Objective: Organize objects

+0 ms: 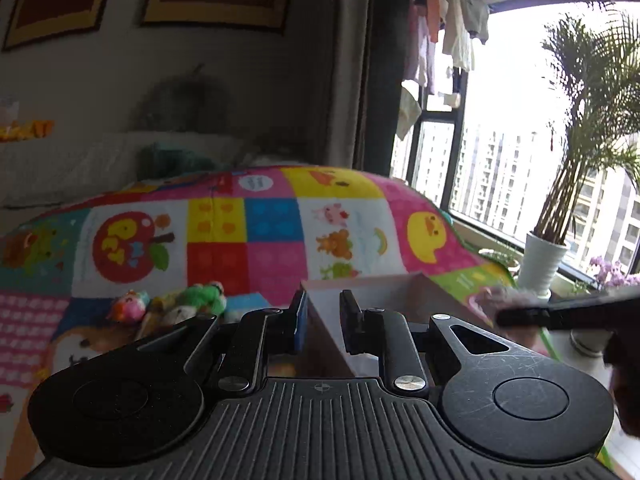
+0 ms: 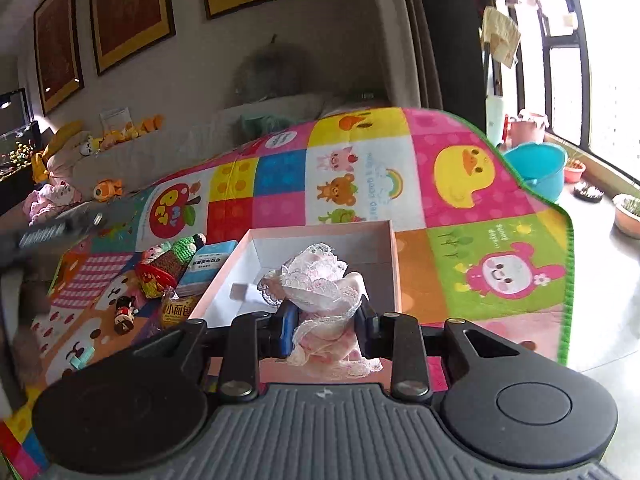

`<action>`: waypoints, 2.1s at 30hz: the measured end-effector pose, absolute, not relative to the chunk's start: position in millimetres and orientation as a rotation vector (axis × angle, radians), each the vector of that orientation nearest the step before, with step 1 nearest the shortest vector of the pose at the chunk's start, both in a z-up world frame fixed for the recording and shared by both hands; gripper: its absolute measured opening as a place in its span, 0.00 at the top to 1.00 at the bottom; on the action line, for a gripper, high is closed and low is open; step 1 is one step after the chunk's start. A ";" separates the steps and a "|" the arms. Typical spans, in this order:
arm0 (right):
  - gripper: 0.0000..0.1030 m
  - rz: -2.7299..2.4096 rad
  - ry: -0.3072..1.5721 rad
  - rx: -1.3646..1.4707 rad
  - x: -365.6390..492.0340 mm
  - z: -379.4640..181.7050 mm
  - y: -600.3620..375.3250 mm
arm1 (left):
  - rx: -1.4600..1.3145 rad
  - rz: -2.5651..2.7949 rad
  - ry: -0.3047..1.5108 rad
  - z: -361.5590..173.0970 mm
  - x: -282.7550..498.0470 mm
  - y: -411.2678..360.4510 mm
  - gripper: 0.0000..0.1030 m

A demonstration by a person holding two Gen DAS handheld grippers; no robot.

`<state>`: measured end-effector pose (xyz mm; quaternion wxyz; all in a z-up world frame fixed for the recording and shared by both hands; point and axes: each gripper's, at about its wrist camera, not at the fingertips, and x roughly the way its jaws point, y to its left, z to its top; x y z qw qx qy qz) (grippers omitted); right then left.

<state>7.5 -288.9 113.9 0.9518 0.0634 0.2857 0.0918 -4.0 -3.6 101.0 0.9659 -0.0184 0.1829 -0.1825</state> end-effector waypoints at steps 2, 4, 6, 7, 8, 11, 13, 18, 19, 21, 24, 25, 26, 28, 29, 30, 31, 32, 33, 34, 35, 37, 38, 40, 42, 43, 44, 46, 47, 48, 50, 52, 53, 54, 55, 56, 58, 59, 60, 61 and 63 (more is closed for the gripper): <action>0.72 0.164 0.643 0.103 40.4 105.8 -275.7 | -0.009 -0.360 0.433 82.6 -20.5 12.9 0.80; 0.72 0.136 0.727 0.076 72.1 93.8 -264.9 | 0.011 -0.331 0.502 66.0 -32.8 30.8 0.80; 0.72 0.103 0.821 0.041 97.6 80.8 -258.2 | 0.012 -0.290 0.567 52.5 -43.4 50.8 0.80; 0.72 0.090 0.867 0.025 108.2 73.7 -256.2 | 0.002 -0.268 0.596 47.0 -48.2 60.7 0.80; 0.71 0.082 0.910 0.010 115.9 67.3 -254.7 | -0.012 -0.249 0.628 42.5 -52.1 70.1 0.80; 0.45 0.056 0.917 0.015 117.2 64.6 -256.9 | -0.091 -0.207 0.709 33.5 -59.1 94.2 0.80; 0.21 0.071 0.853 0.049 107.2 75.7 -261.1 | -0.163 -0.180 0.742 29.3 -61.9 107.8 0.80; 0.16 0.118 0.722 0.042 73.6 106.2 -256.2 | -0.278 -0.095 0.754 26.0 -53.2 121.3 0.80; 0.14 0.129 0.697 0.028 66.1 110.6 -252.0 | -0.305 -0.080 0.763 24.3 -47.4 121.8 0.80; 0.13 0.160 0.669 -0.003 53.6 115.6 -240.8 | -0.369 -0.085 0.783 21.2 -35.3 121.0 0.80; 0.13 0.212 0.654 -0.031 33.7 115.3 -224.9 | -0.384 -0.104 0.778 20.1 -16.3 110.9 0.81; 0.13 0.231 0.649 -0.039 26.4 113.8 -221.2 | -0.356 -0.108 0.770 20.8 -9.8 105.0 0.81; 0.13 0.251 0.643 -0.045 18.6 111.8 -217.7 | -0.319 -0.109 0.768 20.9 -2.3 98.0 0.81; 0.08 0.279 0.635 -0.061 3.3 105.2 -211.4 | -0.252 -0.100 0.787 18.3 13.4 85.3 0.81; 0.07 0.288 0.629 -0.073 -3.7 101.4 -208.7 | -0.238 -0.092 0.780 19.1 18.7 81.5 0.81; 0.05 0.298 0.617 -0.097 -13.2 95.7 -204.3 | -0.235 -0.088 0.771 20.7 22.9 79.3 0.81; 0.05 0.302 0.605 -0.129 -21.0 90.2 -200.6 | -0.240 -0.089 0.757 22.7 25.6 78.2 0.81; 0.05 0.303 0.590 -0.165 -28.7 84.1 -196.7 | -0.242 -0.088 0.742 25.0 27.2 77.7 0.80; 0.05 0.307 0.577 -0.199 -35.9 77.5 -193.5 | -0.235 -0.088 0.730 26.8 27.7 77.3 0.80; 0.05 0.315 0.569 -0.224 -41.2 71.9 -191.1 | -0.223 -0.102 0.719 28.4 27.0 77.3 0.80; 0.05 0.329 0.568 -0.244 -46.4 66.2 -189.2 | -0.207 -0.130 0.711 30.2 25.5 77.3 0.80; 0.05 0.355 0.581 -0.249 -51.3 56.8 -188.2 | -0.161 -0.172 0.649 39.6 17.4 78.3 0.80; 0.05 0.364 0.591 -0.240 -51.0 52.8 -189.2 | -0.129 -0.188 0.596 46.4 12.9 78.2 0.80; 0.04 0.369 0.606 -0.221 -48.9 44.3 -190.7 | -0.054 -0.216 0.508 63.7 14.3 75.6 0.80; 0.04 0.359 0.603 -0.213 -44.8 36.0 -191.1 | -0.050 -0.271 0.491 79.3 37.0 74.7 0.80; 0.04 0.351 0.600 -0.207 -42.9 32.8 -190.3 | -0.070 -0.310 0.506 84.6 55.1 75.4 0.80; 0.04 0.347 0.595 -0.197 -41.2 30.5 -190.2 | -0.092 -0.345 0.545 87.9 77.9 75.5 0.80; 0.04 0.345 0.592 -0.169 -39.8 26.8 -191.0 | -0.101 -0.372 0.663 88.3 125.7 71.9 0.80; 0.04 0.344 0.594 -0.165 -39.4 25.7 -191.7 | -0.092 -0.361 0.725 86.9 147.6 68.8 0.80; 0.04 0.340 0.592 -0.157 -39.2 25.5 -193.0 | -0.061 -0.335 0.777 85.0 167.5 65.0 0.80; 0.03 0.340 0.584 -0.130 -40.1 25.7 -198.6 | 0.006 -0.295 0.795 85.6 192.3 56.2 0.81; 0.02 0.350 0.586 -0.105 -39.2 25.6 -202.6 | 0.088 -0.259 0.846 84.9 212.8 43.9 0.75; 0.01 0.356 0.590 -0.097 -38.4 25.3 -203.7 | 0.113 -0.254 0.877 81.5 221.6 39.0 0.72; 0.00 0.362 0.593 -0.091 -37.4 25.0 -204.2 | 0.119 -0.255 0.901 78.0 229.2 35.1 0.68; 0.00 0.367 0.598 -0.087 -36.4 24.8 -204.5 | 0.124 -0.249 0.931 71.5 236.3 32.0 0.66; 0.00 0.372 0.603 -0.082 -35.8 24.5 -204.8 | 0.128 -0.247 0.943 66.6 240.5 29.8 0.64; 0.00 0.377 0.603 -0.071 -35.6 24.5 -206.4 | 0.144 -0.251 0.942 61.9 244.3 23.9 0.62; 0.00 0.379 0.602 -0.065 -36.1 24.4 -207.4 | 0.158 -0.244 0.943 59.5 244.6 20.8 0.59; 0.00 0.383 0.604 -0.060 -35.9 24.4 -208.2 | 0.177 -0.234 0.944 56.3 245.7 17.8 0.51; 0.00 0.386 0.607 -0.057 -35.7 24.2 -208.7 | 0.184 -0.230 0.950 52.2 246.9 17.2 0.45; 0.00 0.390 0.611 -0.051 -34.4 24.1 -210.0 | 0.161 -0.228 0.951 45.9 246.3 20.7 0.42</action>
